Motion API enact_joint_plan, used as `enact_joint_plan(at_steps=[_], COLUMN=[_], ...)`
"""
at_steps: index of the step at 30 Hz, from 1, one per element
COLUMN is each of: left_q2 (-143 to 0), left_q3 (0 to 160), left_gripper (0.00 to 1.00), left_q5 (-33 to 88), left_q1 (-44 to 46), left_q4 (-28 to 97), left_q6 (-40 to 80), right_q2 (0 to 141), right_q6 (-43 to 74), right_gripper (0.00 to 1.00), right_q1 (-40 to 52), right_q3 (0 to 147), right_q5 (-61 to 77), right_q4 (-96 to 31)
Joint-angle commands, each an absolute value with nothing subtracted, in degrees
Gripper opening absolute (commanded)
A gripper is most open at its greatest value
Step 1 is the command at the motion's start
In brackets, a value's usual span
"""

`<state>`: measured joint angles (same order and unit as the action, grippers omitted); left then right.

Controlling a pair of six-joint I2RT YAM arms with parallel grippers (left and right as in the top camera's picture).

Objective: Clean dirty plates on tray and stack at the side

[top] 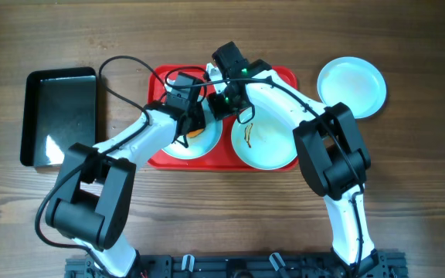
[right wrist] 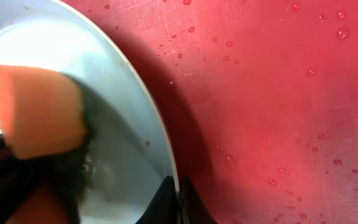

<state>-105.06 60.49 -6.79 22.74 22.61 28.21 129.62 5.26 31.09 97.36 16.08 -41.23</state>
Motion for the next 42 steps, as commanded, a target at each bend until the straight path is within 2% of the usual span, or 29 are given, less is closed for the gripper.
enact_joint_plan(at_steps=[1,7,16,26,39,42], left_q2=[-106.3,-106.3,-101.4,-98.4,-107.7,-107.8], left_q3=[60.2,60.2,61.0,61.0,61.0,61.0], left_gripper=[0.04,0.04,0.04,0.04,0.04,0.04], left_q5=[-16.9,-23.9,-23.8,-4.8,-3.1,-8.4], left_q1=[22.6,22.6,22.7,22.7,22.7,22.4], left_q4=[26.8,29.3,29.2,23.1,26.3,30.4], left_q6=[28.8,28.8,28.8,28.8,28.9,28.9], right_q2=[129.2,129.2,129.2,129.2,129.2,129.2], right_q6=[6.1,6.0,6.4,6.6,7.5,7.5], right_gripper=[0.04,0.04,0.04,0.04,0.04,0.05], right_q1=[31.2,31.2,31.1,31.1,31.1,31.1], right_q3=[96.6,96.6,96.6,96.6,96.6,96.6], right_q5=[16.1,16.1,14.8,14.9,14.8,14.8], right_q4=[-41.1,-41.3,-41.7,-41.6,-41.4,-41.4])
